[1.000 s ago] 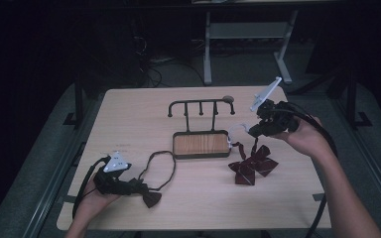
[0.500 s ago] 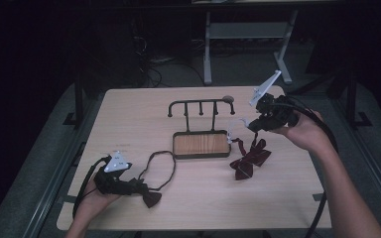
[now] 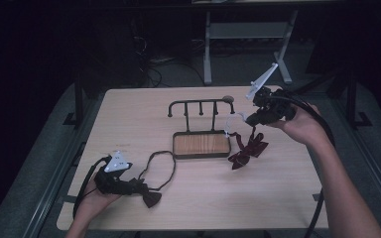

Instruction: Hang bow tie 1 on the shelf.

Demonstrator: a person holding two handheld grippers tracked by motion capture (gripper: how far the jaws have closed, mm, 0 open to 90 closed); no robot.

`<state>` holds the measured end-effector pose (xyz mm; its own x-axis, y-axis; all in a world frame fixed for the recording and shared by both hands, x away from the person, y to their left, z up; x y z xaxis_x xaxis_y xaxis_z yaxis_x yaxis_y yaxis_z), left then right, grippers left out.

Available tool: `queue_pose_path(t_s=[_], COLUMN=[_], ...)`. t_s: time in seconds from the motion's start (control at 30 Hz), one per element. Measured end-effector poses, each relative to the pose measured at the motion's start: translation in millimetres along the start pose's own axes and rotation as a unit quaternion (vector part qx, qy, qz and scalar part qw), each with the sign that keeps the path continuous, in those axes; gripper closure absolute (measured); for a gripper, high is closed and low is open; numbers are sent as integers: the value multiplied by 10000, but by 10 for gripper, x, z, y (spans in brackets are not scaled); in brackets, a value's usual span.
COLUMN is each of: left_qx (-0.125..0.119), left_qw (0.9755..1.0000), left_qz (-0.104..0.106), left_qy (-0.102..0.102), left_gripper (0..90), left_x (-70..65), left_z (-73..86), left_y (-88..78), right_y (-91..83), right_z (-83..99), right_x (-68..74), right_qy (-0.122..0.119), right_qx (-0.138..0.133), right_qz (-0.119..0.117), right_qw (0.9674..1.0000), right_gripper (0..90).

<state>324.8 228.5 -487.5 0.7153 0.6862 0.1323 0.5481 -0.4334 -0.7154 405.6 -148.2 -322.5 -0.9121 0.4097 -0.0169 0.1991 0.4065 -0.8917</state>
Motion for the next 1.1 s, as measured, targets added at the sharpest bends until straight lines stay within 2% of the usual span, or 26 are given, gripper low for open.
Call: queue_pose_path(t_s=[0.03,0.37,1.1], left_qx=[12,20,27], left_qw=[10000,10000,10000], left_qz=[15,16,39], left_qy=[-44,-22,-31], left_gripper=[277,276,276], left_x=[-9,-5,-14], left_z=[4,7,4], left_y=[4,6,3], right_y=[-2,47,119], right_z=[-16,-116,-176], right_x=[-3,-127,-386], right_qy=[9,101,494], right_qx=[7,140,130], right_qz=[-13,23,20], right_qw=[10000,9998,9987], right_gripper=[872,871,870])
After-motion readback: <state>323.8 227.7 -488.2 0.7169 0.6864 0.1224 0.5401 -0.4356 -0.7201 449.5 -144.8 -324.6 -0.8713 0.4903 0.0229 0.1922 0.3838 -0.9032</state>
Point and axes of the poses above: each handheld gripper's, and its own axes: y roughly forward along the jaws, z roughly out of its underside, x roughly to its left, the point moved 8 cm from there along y, roughly forward along the jaws, and after that the axes turned 4 degrees about -z, right-handed, at the moved point
